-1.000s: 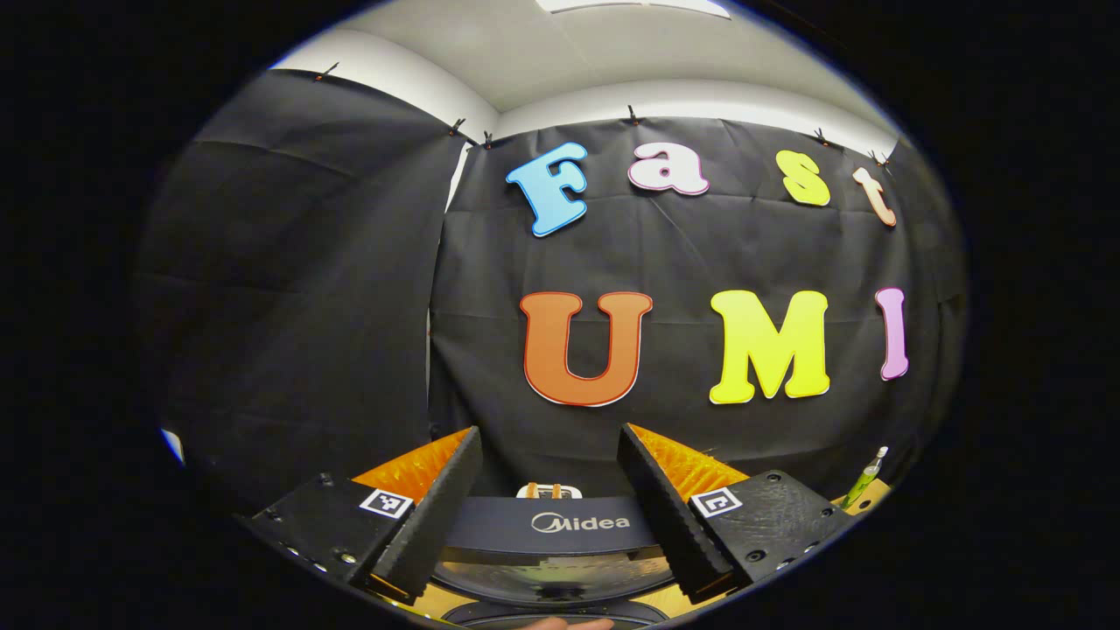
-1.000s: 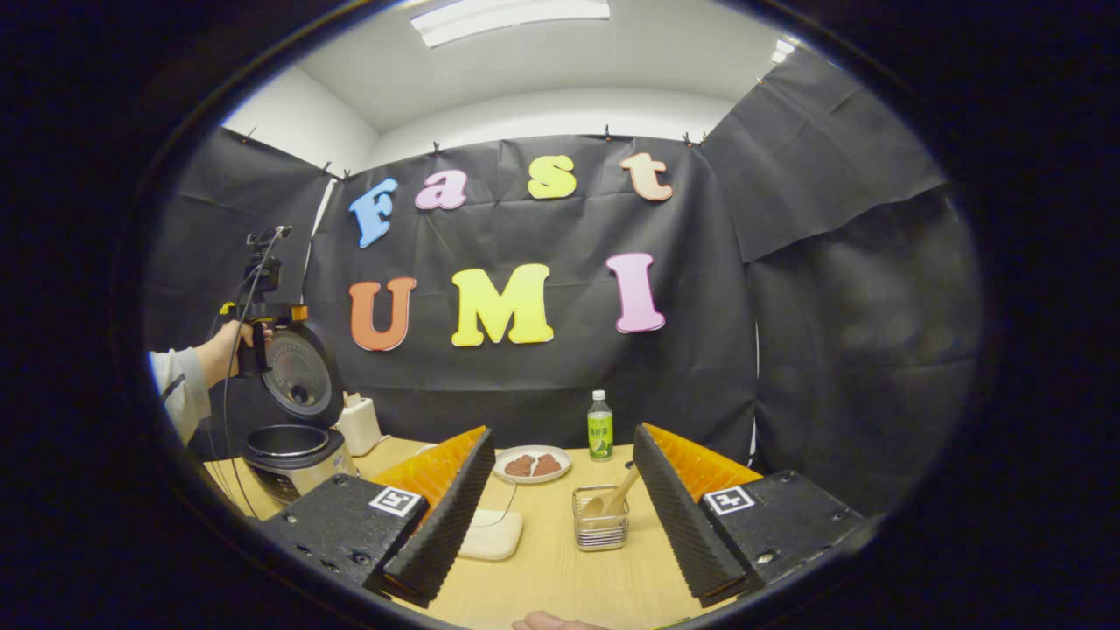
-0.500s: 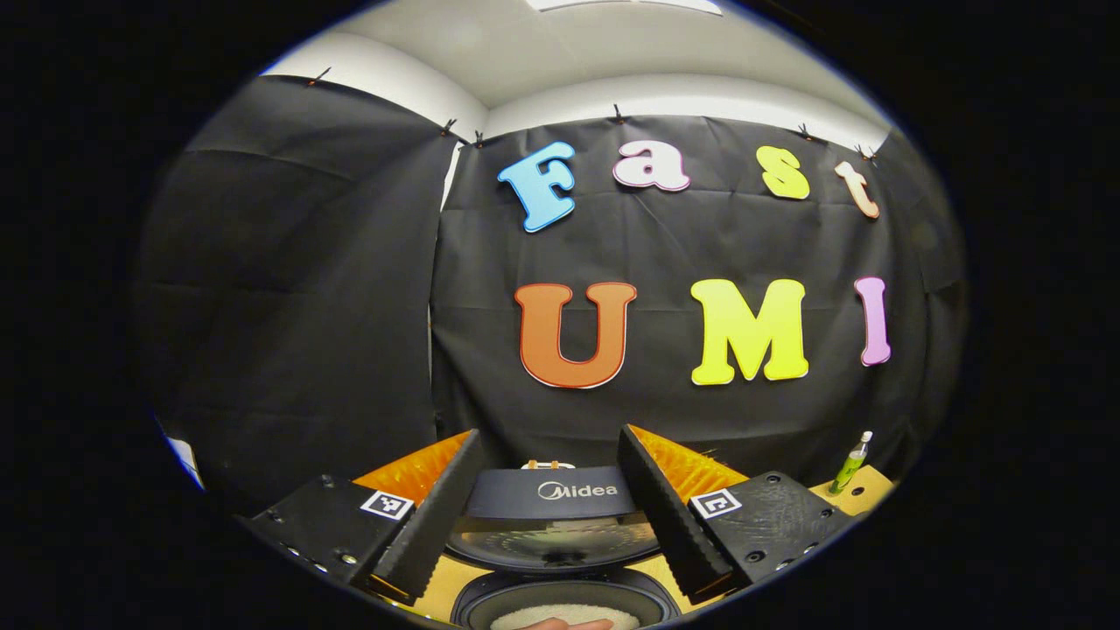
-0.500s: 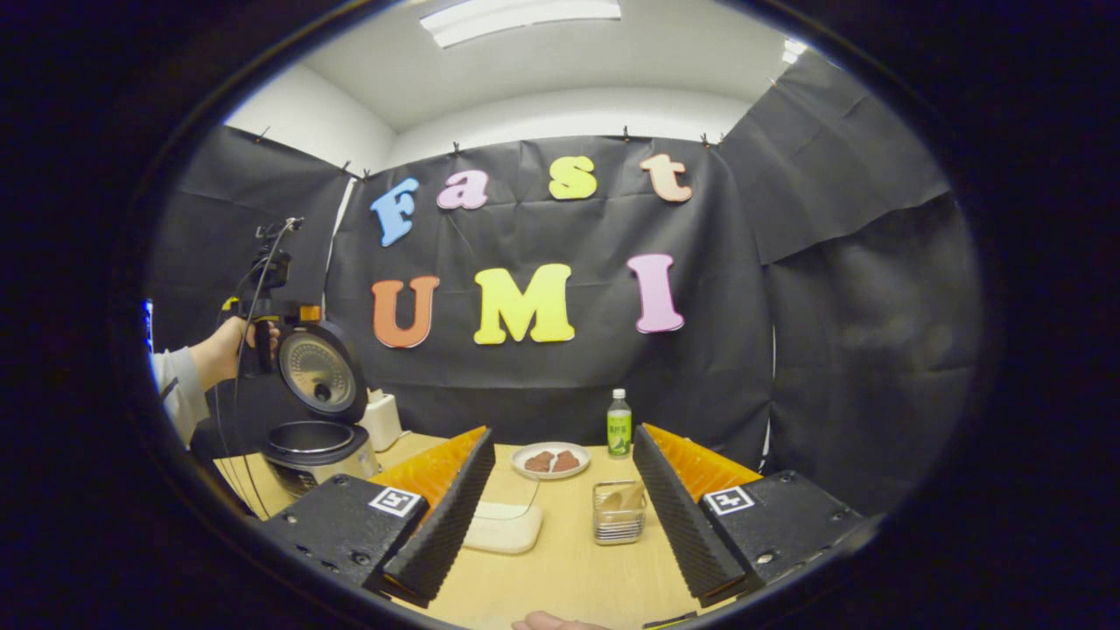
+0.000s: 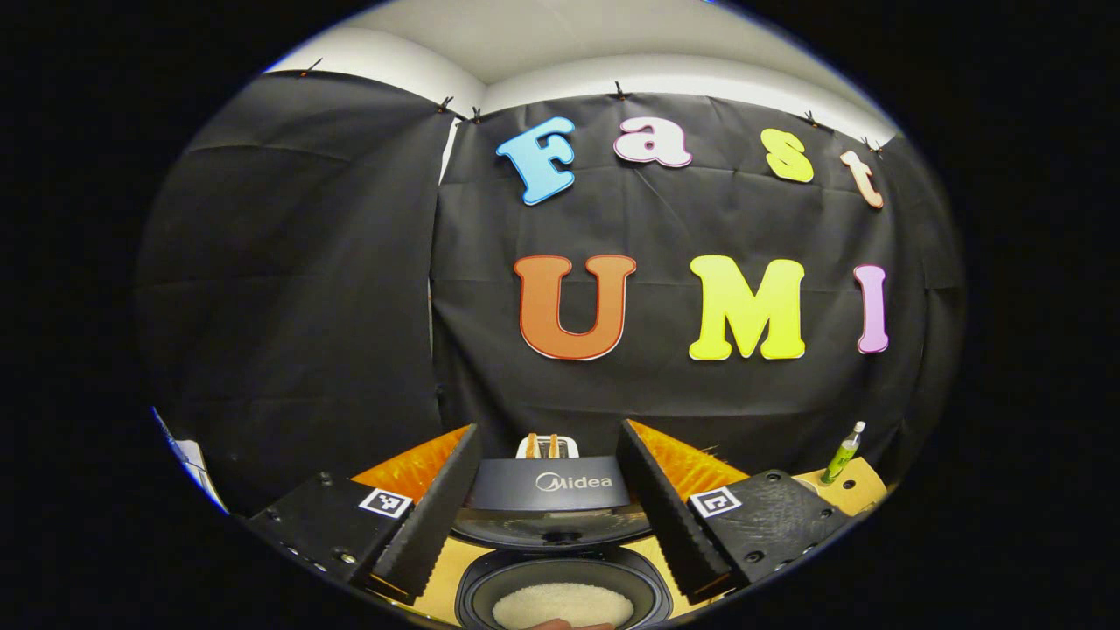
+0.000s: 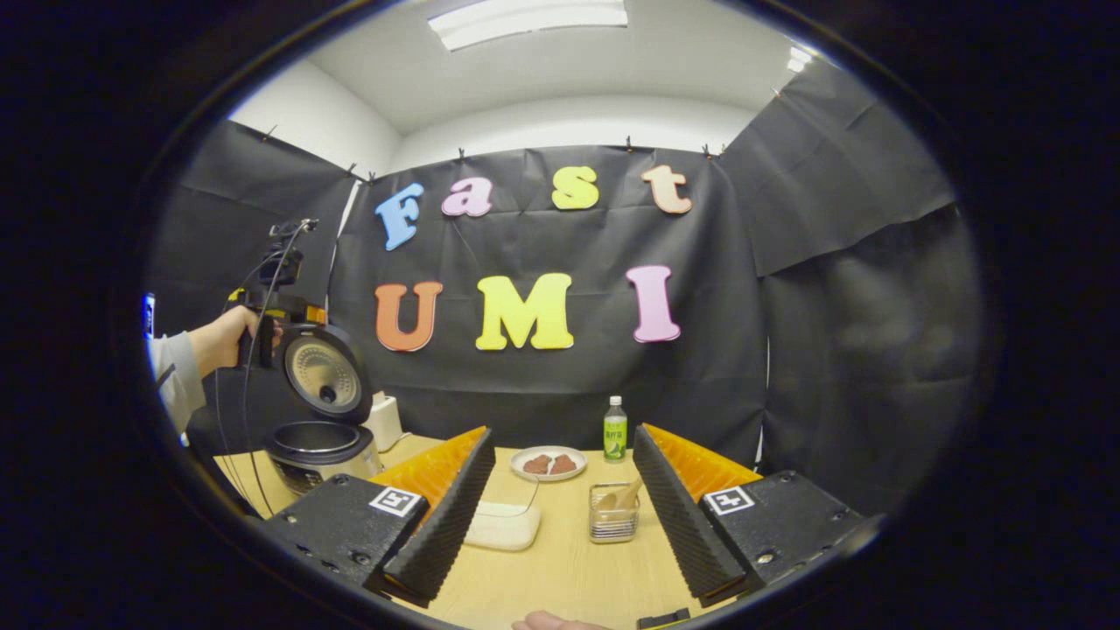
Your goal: Close the left gripper, press the button to open the rice cooker; take a wooden spoon from the chopstick holder with the right hand, scoop a spoonful of rice and pour it into the rice cooker, then put the wooden spoon back into the chopstick holder.
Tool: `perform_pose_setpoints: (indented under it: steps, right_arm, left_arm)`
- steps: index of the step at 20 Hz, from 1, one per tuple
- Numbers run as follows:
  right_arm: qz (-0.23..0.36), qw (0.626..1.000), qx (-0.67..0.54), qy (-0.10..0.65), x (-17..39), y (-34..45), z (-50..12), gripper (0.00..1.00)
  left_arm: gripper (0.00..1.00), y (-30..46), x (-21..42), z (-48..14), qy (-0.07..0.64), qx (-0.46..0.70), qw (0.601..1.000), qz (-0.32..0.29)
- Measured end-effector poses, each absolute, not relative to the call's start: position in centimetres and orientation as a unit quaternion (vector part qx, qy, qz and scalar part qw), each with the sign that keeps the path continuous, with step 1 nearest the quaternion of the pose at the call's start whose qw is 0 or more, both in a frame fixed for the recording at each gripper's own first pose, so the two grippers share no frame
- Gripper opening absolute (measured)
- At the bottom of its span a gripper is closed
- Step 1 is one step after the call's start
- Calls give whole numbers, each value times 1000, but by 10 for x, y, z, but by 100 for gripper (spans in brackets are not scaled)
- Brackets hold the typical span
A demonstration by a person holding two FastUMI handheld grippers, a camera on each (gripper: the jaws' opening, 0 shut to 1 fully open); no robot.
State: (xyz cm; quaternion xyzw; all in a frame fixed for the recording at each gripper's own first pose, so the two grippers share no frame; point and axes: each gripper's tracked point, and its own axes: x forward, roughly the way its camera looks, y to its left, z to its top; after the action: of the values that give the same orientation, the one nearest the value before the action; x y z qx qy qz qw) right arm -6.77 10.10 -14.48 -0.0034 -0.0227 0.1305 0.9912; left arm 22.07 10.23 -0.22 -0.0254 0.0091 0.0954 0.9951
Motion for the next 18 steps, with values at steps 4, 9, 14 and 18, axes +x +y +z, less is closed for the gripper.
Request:
perform_pose_setpoints:
  steps: [4, 9, 14, 18]
  right_arm:
    - [136, 991, 0, -18, -70, 100, -147, 100]
    - [134, 991, 3, -21, -74, 95, -145, 100]
    - [139, 990, 0, -22, -79, 96, -143, 100]
    - [135, 990, 4, -29, -79, 91, -139, 100]
  left_arm:
    - [100, 99, 212, -7, 27, -25, 995, 95]
    - [100, 93, 198, -15, 58, -23, 994, 87]
    - [96, 75, 188, -87, 191, -23, 979, 65]
    - [87, 70, 176, -114, 205, -28, 976, 67]
